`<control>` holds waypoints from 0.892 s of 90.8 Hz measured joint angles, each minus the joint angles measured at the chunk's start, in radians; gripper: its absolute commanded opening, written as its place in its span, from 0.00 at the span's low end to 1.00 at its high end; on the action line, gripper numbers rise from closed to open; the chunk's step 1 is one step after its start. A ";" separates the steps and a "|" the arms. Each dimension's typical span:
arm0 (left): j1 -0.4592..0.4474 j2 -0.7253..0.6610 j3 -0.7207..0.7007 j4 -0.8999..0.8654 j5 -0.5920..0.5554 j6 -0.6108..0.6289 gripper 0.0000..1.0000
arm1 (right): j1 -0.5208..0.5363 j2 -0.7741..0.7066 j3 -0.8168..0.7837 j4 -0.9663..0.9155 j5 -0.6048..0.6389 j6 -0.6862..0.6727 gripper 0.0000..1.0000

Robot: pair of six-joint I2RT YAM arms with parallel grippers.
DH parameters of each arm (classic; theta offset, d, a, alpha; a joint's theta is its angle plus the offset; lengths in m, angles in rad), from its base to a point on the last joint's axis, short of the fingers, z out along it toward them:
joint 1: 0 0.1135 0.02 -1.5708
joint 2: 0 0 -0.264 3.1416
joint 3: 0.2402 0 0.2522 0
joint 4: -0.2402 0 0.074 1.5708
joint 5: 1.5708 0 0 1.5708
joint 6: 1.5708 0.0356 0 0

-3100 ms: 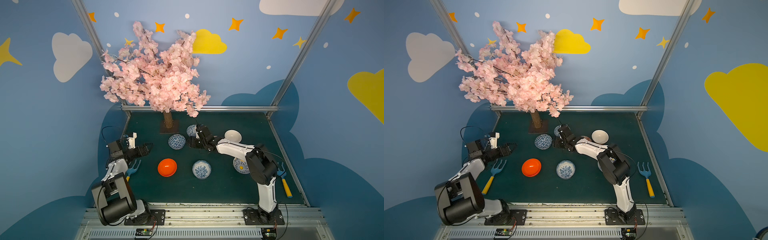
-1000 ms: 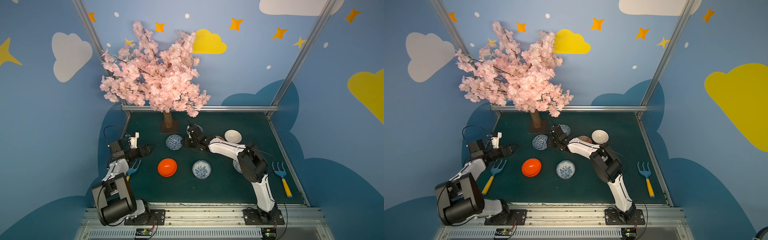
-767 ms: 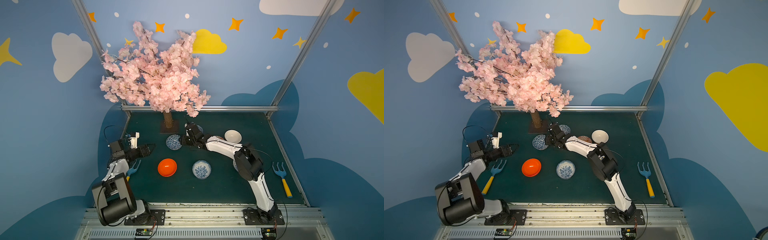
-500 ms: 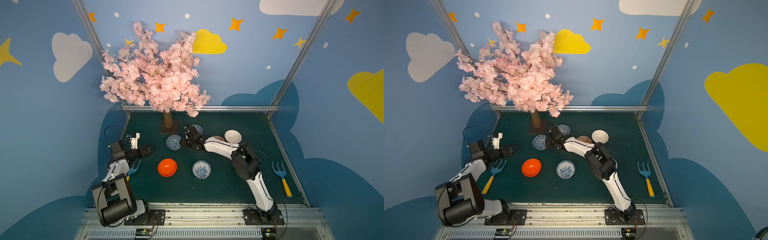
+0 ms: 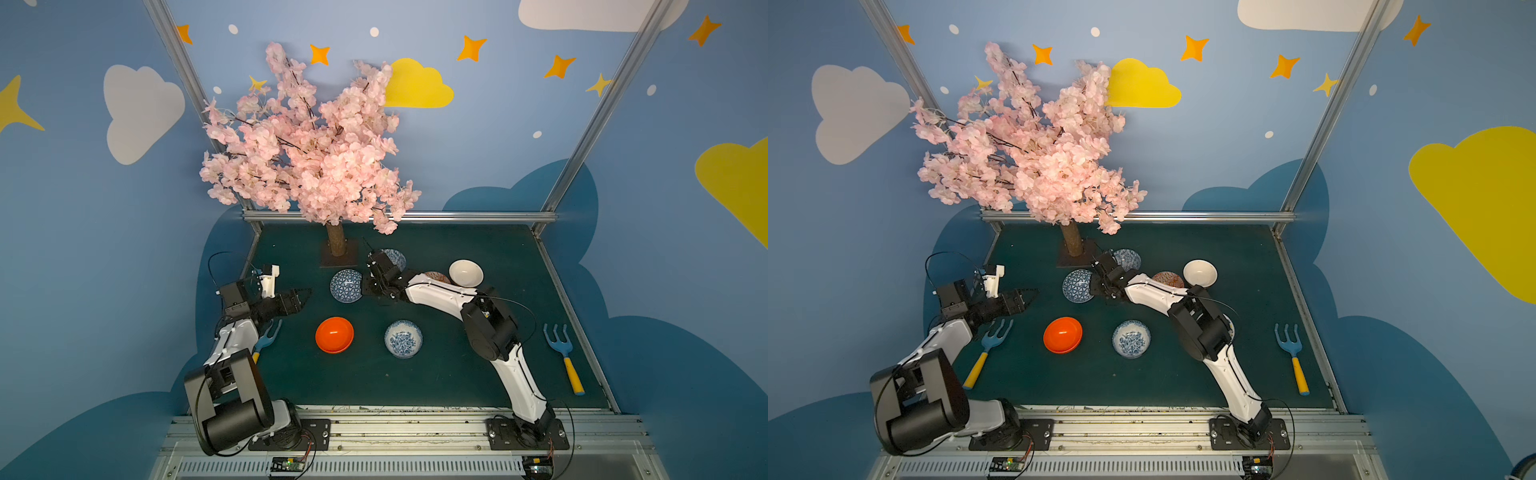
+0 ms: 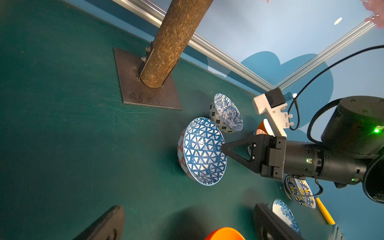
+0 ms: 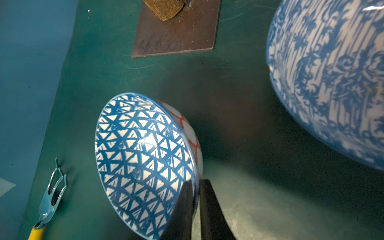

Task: Stack the bowls
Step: Pick up the bowl from the center of the board.

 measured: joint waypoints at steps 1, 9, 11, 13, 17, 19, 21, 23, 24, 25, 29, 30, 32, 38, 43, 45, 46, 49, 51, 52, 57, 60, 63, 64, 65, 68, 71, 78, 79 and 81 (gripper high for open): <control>0.000 0.000 0.000 0.000 0.000 0.000 1.00 | 0.000 0.000 0.000 -0.002 0.002 -0.003 0.07; 0.000 0.000 0.000 0.000 0.000 0.000 1.00 | 0.000 0.000 0.000 -0.010 0.011 -0.005 0.01; 0.000 0.000 0.000 0.000 0.000 0.000 1.00 | 0.000 0.000 0.000 -0.011 0.014 -0.004 0.00; 0.000 0.000 0.000 0.000 0.000 0.000 1.00 | 0.000 0.000 0.000 -0.012 0.017 -0.004 0.00; 0.000 0.000 0.000 0.000 0.000 0.000 1.00 | 0.000 -0.002 -0.003 -0.013 0.022 -0.003 0.00; 0.000 0.000 0.000 0.000 0.000 0.000 1.00 | 0.000 -0.003 -0.006 -0.014 0.025 -0.002 0.00; 0.000 0.000 0.000 0.000 0.000 0.000 1.00 | 0.000 -0.005 -0.009 -0.015 0.028 0.000 0.00; 0.000 0.000 0.000 0.000 0.000 0.000 1.00 | 0.000 -0.009 -0.013 -0.017 0.032 0.003 0.00; 0.000 0.000 0.000 0.000 0.000 0.000 1.00 | 0.000 -0.012 -0.016 -0.018 0.032 0.004 0.00; 0.000 0.000 0.000 0.000 0.000 0.000 1.00 | 0.000 -0.016 -0.020 -0.019 0.034 0.005 0.00; 0.000 0.000 0.000 0.000 0.000 0.000 1.00 | 0.000 -0.029 -0.031 -0.030 0.042 0.014 0.00; 0.000 0.000 0.000 0.000 0.000 0.000 1.00 | 0.000 -0.033 -0.035 -0.033 0.044 0.016 0.00; 0.000 0.000 0.000 0.000 0.000 0.000 1.00 | 0.000 -0.042 -0.042 -0.041 0.048 0.023 0.00; 0.000 0.000 0.000 0.000 0.000 0.000 1.00 | 0.000 -0.069 -0.062 -0.067 0.051 0.039 0.00; 0.000 -0.002 -0.001 0.000 0.000 0.000 1.00 | 0.000 -0.088 -0.076 -0.095 0.051 0.055 0.00; 0.000 -0.004 -0.001 0.000 0.000 0.000 1.00 | 0.000 -0.093 -0.079 -0.106 0.051 0.063 0.00; 0.000 -0.005 -0.001 0.000 0.000 0.000 1.00 | 0.000 -0.096 -0.080 -0.110 0.051 0.065 0.00; 0.000 -0.008 -0.002 0.000 0.000 0.000 1.00 | 0.000 -0.101 -0.084 -0.125 0.050 0.078 0.00; 0.000 -0.011 -0.002 0.000 0.000 0.000 1.00 | 0.000 -0.102 -0.085 -0.134 0.049 0.084 0.00; 0.000 -0.012 -0.002 0.000 0.000 0.000 1.00 | 0.000 -0.103 -0.085 -0.139 0.050 0.088 0.00; 0.000 -0.017 -0.003 0.000 0.000 0.000 1.00 | -0.001 -0.105 -0.087 -0.150 0.047 0.106 0.00; 0.000 -0.019 -0.003 0.001 0.000 0.000 1.00 | -0.001 -0.108 -0.094 -0.150 0.047 0.114 0.00; 0.000 -0.019 -0.003 0.001 0.001 0.000 1.00 | -0.002 -0.114 -0.103 -0.151 0.047 0.122 0.00; 0.000 -0.019 -0.003 0.001 0.001 0.000 1.00 | -0.002 -0.116 -0.108 -0.151 0.047 0.126 0.00; 0.000 -0.019 -0.004 0.001 0.001 0.000 1.00 | -0.002 -0.119 -0.111 -0.152 0.048 0.129 0.00; 0.000 -0.019 -0.006 0.002 0.001 0.000 1.00 | -0.003 -0.126 -0.120 -0.153 0.048 0.135 0.00; 0.000 -0.019 -0.008 0.001 0.002 0.000 1.00 | -0.007 -0.134 -0.131 -0.152 0.048 0.142 0.00; 0.000 -0.020 -0.013 0.001 0.002 0.000 1.00 | -0.009 -0.153 -0.158 -0.152 0.048 0.158 0.00; 0.000 -0.020 -0.013 0.001 0.002 0.000 1.00 | -0.009 -0.154 -0.161 -0.152 0.048 0.159 0.00; 0.000 -0.020 -0.014 0.001 0.002 0.000 1.00 | -0.010 -0.160 -0.169 -0.151 0.048 0.162 0.00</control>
